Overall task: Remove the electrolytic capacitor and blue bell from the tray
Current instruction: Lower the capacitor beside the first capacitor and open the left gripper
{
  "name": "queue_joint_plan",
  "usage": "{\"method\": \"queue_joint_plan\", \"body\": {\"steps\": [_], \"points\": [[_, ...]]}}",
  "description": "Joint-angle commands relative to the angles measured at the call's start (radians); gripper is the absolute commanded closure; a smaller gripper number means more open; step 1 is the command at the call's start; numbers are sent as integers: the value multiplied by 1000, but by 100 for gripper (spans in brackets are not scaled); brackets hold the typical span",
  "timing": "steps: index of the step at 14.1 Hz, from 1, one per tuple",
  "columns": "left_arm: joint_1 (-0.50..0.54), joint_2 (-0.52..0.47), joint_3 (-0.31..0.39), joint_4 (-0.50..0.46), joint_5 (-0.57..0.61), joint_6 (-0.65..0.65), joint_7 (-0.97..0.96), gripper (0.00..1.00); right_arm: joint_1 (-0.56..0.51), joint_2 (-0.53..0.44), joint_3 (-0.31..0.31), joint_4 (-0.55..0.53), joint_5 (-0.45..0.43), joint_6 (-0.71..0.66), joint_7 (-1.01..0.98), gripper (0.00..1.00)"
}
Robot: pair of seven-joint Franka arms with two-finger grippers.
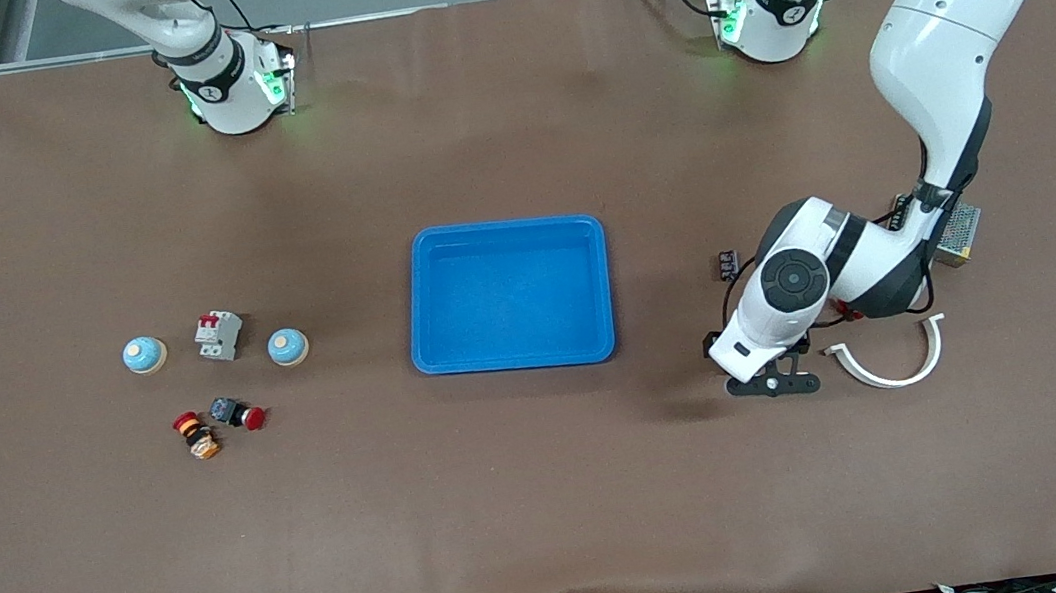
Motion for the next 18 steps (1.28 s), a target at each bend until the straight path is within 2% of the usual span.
{"method": "queue_joint_plan", "body": {"steps": [1,7,12,18], "points": [[-1,-19,-14,47,-17,-62,-13,0,0,1,-1,8,1,-9,-12,0],[13,-21,-18,182,-93,-126,6,0,3,1,0,7,3,-11,-12,0],[87,-70,-21,194,-171,-186,95,0,6,1,0,8,3,-11,-12,0],[199,-94,-23,200,-180,-186,176,0,21,1,3,8,3,-11,-12,0]]}}
